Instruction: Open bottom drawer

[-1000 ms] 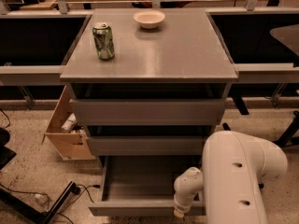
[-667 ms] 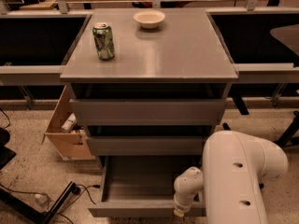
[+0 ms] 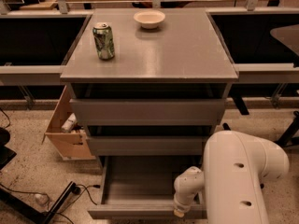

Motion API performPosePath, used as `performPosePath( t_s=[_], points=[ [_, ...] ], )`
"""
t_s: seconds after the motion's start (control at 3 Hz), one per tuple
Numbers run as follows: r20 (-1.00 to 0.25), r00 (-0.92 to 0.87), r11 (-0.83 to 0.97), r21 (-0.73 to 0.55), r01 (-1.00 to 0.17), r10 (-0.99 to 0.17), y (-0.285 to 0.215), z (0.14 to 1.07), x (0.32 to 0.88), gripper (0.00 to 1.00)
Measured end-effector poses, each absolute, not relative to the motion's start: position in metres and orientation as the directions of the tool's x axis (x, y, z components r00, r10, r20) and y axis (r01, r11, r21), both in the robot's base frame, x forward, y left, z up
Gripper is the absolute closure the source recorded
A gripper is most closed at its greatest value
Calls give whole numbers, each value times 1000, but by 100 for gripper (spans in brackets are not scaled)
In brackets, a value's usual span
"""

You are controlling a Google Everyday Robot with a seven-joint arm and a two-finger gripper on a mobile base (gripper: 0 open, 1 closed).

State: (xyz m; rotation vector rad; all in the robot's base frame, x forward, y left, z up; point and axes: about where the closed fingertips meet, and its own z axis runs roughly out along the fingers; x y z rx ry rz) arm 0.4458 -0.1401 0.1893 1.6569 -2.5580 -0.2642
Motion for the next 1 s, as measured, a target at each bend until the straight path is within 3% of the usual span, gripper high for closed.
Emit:
performPosePath(
  t_s=[1.0],
  points=[
    [-9,-431,419,216,-882,-902,-146,191,430,100]
  ],
)
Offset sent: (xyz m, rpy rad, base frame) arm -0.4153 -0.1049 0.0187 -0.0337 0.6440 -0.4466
